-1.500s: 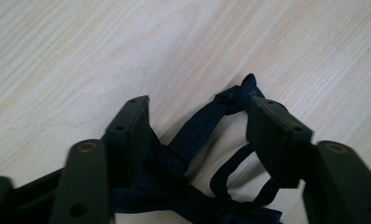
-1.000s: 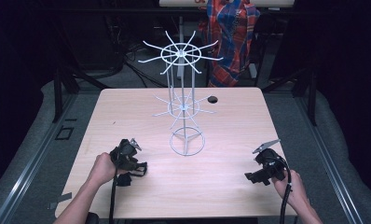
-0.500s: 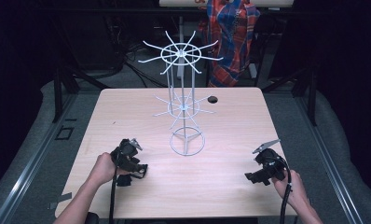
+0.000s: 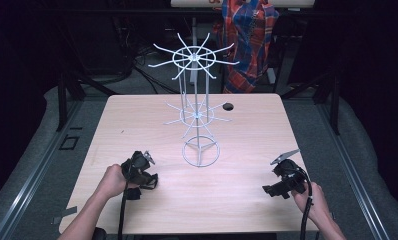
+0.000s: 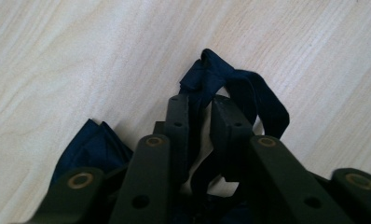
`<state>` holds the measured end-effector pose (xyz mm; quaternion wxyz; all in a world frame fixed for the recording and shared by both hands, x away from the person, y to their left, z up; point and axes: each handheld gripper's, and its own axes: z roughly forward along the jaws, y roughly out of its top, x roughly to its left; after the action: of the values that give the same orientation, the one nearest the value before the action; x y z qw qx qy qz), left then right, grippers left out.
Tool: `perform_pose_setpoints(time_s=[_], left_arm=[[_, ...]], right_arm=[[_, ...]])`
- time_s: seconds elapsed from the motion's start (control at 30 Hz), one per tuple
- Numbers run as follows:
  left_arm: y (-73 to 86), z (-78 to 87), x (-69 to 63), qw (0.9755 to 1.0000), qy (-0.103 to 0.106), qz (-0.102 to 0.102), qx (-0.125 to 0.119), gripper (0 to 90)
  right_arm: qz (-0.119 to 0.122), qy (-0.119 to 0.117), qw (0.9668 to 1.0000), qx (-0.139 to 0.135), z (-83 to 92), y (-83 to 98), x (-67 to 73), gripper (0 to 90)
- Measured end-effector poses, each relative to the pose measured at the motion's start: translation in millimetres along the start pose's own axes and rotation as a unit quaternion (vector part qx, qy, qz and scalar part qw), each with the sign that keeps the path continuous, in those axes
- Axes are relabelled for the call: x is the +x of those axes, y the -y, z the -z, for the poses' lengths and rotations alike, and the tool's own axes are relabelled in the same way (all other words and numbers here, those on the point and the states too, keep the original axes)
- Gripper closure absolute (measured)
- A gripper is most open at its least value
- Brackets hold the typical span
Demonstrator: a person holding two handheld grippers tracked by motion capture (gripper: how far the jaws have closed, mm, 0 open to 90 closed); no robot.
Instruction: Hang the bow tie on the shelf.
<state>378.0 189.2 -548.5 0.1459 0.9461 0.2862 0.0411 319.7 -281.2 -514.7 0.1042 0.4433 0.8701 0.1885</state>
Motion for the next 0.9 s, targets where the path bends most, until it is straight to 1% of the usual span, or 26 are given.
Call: perform_pose_setpoints(time_s=[0.1, 0.13, 0.17, 0.23, 0.3, 0.33, 0.37, 0.43, 0.57, 0.6, 0.63, 0.67, 0.7, 0.73, 0.77, 0.8, 0.87, 0.9], left_arm=[[0.8, 0.4, 0.5, 1.0000, -0.002, 0.003, -0.003, 84.5], [1.5, 1.8, 1.0, 0.9999, -0.002, 0.006, -0.010, 85.2], [1.5, 1.8, 1.0, 0.9999, -0.002, 0.006, -0.010, 85.5], [1.6, 4.4, 2.2, 0.9998, -0.004, 0.010, -0.017, 85.8], [2.0, 7.9, 3.6, 0.9995, -0.011, 0.013, -0.027, 85.9], [2.4, 9.7, 4.2, 0.9992, -0.012, 0.019, -0.034, 86.0], [2.9, 12.3, 5.5, 0.9989, -0.014, 0.022, -0.038, 86.1], [4.3, 16.8, 7.8, 0.9978, -0.026, 0.031, -0.053, 86.2], [8.8, 27.0, 14.4, 0.9940, -0.039, 0.057, -0.085, 86.8], [9.9, 28.9, 15.4, 0.9927, -0.042, 0.065, -0.092, 86.8], [11.7, 32.8, 17.2, 0.9908, -0.050, 0.073, -0.102, 86.9], [11.7, 32.8, 17.2, 0.9908, -0.050, 0.073, -0.102, 87.0], [12.6, 34.2, 17.9, 0.9894, -0.054, 0.079, -0.109, 87.0], [13.6, 36.0, 18.6, 0.9880, -0.056, 0.084, -0.117, 87.0], [15.1, 40.0, 19.9, 0.9854, -0.057, 0.094, -0.130, 87.0], [15.1, 40.0, 19.9, 0.9854, -0.057, 0.094, -0.130, 87.1], [16.1, 44.7, 20.5, 0.9822, -0.058, 0.104, -0.145, 87.1], [16.6, 47.2, 20.9, 0.9804, -0.059, 0.109, -0.154, 87.1]], right_arm=[[0.002, -0.002, 1.0000, 0.006, 0.1, -0.4, -0.3, 15.2], [0.001, -0.004, 1.0000, 0.004, -0.1, -0.4, 0.0, 15.2], [0.001, -0.004, 1.0000, 0.004, -0.1, -0.4, 0.0, 15.2], [0.000, 0.001, 1.0000, 0.003, 0.0, -0.2, 0.1, 15.2], [0.001, 0.001, 1.0000, 0.003, 0.0, -0.2, 0.1, 15.2], [0.000, -0.002, 1.0000, 0.002, -0.1, -0.3, 0.2, 15.2], [0.001, 0.002, 1.0000, 0.002, 0.0, -0.1, 0.0, 15.2], [0.001, 0.003, 1.0000, 0.000, 0.0, 0.0, -0.2, 15.2], [0.002, 0.004, 1.0000, 0.000, 0.0, 0.2, -0.5, 15.2], [0.002, 0.004, 1.0000, 0.000, 0.0, 0.2, -0.5, 15.2], [0.002, 0.003, 1.0000, 0.000, 0.0, -0.1, -0.3, 15.2], [0.003, 0.003, 1.0000, 0.000, 0.0, -0.2, -0.2, 15.2], [0.003, 0.002, 1.0000, 0.002, 0.0, -0.5, -0.2, 15.2], [-0.004, 0.002, 1.0000, -0.006, -1.2, 0.1, 0.7, 15.2], [0.003, 0.001, 1.0000, 0.001, -0.1, -0.5, -0.4, 15.2], [0.001, 0.002, 1.0000, -0.001, -0.2, -0.3, -0.4, 15.2], [0.003, 0.002, 1.0000, 0.000, 0.5, 0.0, -1.0, 15.2], [0.000, 0.000, 1.0000, -0.004, 0.2, 0.4, -0.6, 15.2]])
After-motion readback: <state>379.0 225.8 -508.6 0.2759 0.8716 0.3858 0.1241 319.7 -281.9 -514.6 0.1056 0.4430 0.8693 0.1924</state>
